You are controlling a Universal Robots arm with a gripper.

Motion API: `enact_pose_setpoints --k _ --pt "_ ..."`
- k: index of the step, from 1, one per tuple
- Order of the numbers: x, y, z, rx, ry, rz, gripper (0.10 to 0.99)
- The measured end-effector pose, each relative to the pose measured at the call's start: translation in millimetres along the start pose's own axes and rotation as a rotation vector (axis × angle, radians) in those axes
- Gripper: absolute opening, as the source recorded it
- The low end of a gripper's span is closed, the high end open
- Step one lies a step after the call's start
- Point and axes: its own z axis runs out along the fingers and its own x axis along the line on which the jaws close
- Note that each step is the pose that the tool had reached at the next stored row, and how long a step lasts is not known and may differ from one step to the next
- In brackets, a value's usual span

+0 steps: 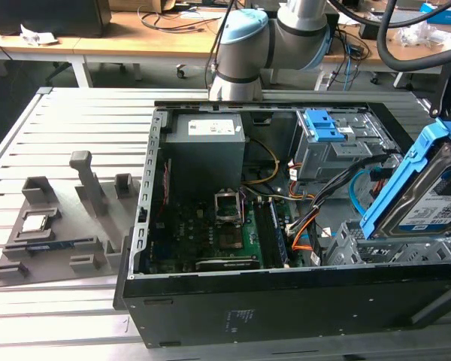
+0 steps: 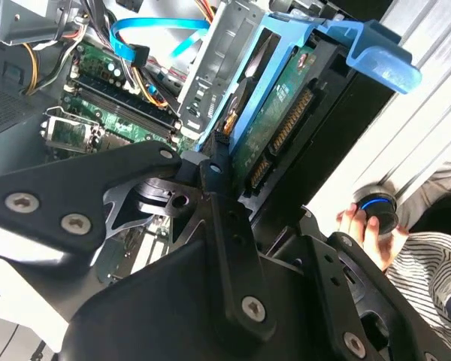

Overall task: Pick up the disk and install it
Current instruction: 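Pick up the disk, then insert the disk into the insertion slot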

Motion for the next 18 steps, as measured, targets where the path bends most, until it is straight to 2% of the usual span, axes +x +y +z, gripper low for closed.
enact_pose_setpoints --k 11,14,18 --pt "0.0 -0.6 0.2 0.000 0.0003 0.000 0.365" --pt "-0.5 1.3 1.9 0.000 0.0003 0.000 0.365" --pt "-11.3 -0.2 9.3 -0.003 0.0003 0.000 0.365"
